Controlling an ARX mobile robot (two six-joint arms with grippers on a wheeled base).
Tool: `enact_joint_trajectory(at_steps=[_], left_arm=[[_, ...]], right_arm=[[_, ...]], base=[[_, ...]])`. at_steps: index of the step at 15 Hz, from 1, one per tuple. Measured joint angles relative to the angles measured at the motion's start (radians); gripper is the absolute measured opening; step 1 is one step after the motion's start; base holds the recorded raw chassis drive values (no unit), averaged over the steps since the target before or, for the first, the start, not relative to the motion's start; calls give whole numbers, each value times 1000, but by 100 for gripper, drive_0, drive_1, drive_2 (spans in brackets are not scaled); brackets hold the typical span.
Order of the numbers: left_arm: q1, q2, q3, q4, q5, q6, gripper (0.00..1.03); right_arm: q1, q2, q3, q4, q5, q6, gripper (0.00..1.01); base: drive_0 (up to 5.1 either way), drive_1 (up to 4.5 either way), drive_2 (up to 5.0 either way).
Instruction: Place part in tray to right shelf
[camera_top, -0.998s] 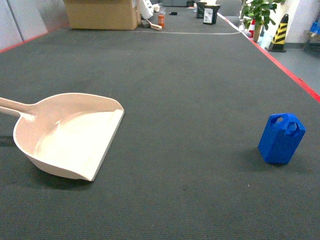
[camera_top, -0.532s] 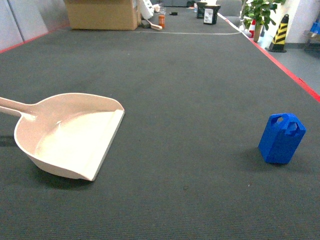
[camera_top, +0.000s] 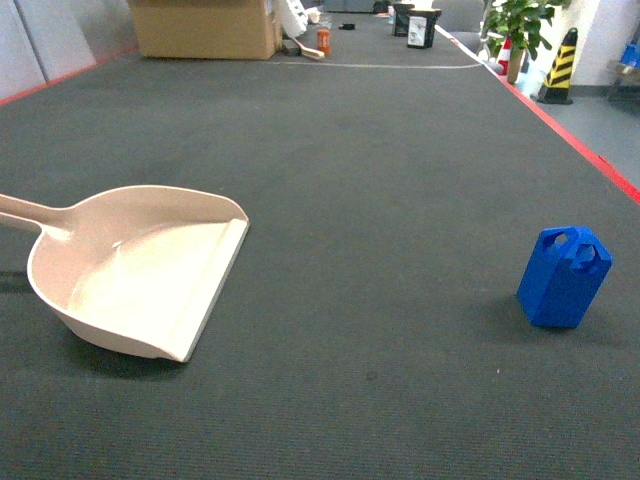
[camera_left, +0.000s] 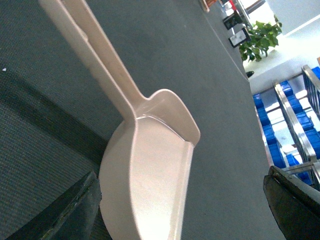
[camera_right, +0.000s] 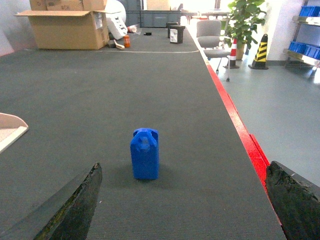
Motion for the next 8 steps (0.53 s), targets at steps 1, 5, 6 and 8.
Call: enact_joint_trajectory(at_steps=[1,5,6,8], left_arm=[[17,95,43,31,10,-18,98],[42,291,194,39,5,-52,98],[46,321,225,42,8,-56,98],[53,381,301,31,7,-62,98]], right_arm=[[0,0,0,0,0,0,98],[0,0,0,0,0,0,98],[0,0,0,0,0,0,98],[0,0,0,0,0,0,98]], base=[[0,0,0],[0,0,0],[0,0,0],[0,0,0]])
